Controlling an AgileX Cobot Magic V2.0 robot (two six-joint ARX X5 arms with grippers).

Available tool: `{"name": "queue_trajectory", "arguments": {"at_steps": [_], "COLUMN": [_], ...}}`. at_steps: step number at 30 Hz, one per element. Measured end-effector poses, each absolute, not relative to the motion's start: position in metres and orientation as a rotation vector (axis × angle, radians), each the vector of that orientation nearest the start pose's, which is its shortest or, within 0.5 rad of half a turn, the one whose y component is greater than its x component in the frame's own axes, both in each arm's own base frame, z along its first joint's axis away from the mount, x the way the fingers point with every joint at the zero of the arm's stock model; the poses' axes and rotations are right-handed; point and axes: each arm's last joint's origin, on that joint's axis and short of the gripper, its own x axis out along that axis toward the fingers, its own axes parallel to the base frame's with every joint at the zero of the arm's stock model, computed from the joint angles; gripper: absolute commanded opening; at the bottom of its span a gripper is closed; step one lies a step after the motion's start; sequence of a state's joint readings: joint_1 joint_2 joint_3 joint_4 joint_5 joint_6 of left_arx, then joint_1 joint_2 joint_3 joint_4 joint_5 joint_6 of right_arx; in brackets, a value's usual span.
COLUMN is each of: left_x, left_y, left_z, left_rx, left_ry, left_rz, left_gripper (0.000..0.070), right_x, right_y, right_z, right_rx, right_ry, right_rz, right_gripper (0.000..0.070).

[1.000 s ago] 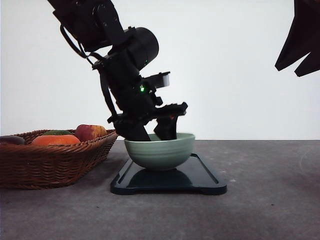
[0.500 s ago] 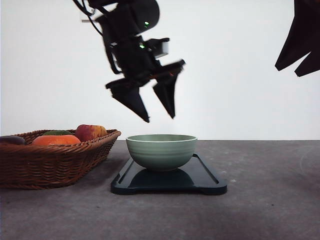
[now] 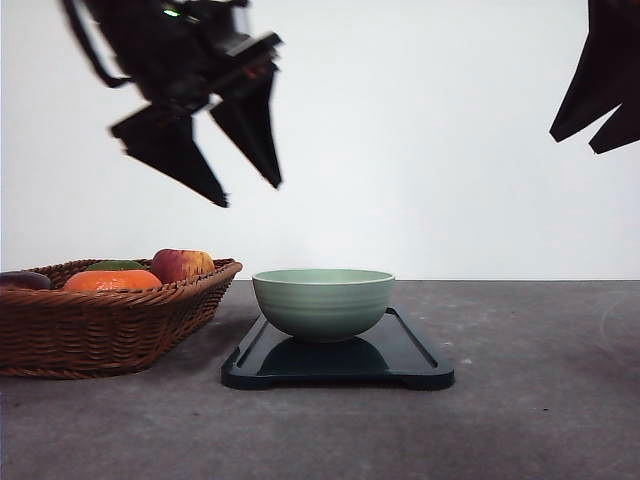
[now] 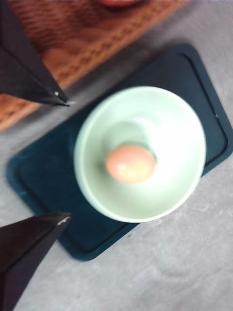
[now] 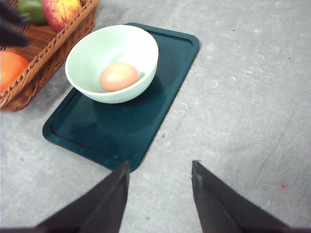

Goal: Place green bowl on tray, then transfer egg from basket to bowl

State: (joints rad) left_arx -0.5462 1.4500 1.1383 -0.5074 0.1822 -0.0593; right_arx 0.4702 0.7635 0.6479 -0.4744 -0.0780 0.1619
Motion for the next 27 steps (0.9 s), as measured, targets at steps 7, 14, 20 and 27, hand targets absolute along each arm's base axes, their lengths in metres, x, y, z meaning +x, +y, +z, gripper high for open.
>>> {"name": "queue_trajectory", "arguments": {"at_steps": [7,14,20,27], "left_x": [0.204,0.163,0.142,0.135], "left_y": [-0.124,-0.088,-0.071,-0.068], "left_z": [0.268,0.247,0.239,0.241], "left_rx": [0.013,-0.063,-0.128,-0.135], "left_ry": [0.772,0.789,0.788,0.790], "left_rz": [-0.620,-0.502,-0.447,-0.443], "left_gripper": [0.0431,0.0426,0.0411,0.0000], "right_x": [0.141,0.141,0.141,0.138], "right_y": [0.074,0.074,0.074,0.074], "right_z": [0.264,0.263,0.263,0.259], "right_rx": [0.037,0.036,0.035,0.035], "right_ry": [0.628,0.631,0.638,0.690], "right_rz": [0.483,0.482,0.481,0.501], "right_gripper": [0.0252,0.0252,0.0254,0.0017]}}
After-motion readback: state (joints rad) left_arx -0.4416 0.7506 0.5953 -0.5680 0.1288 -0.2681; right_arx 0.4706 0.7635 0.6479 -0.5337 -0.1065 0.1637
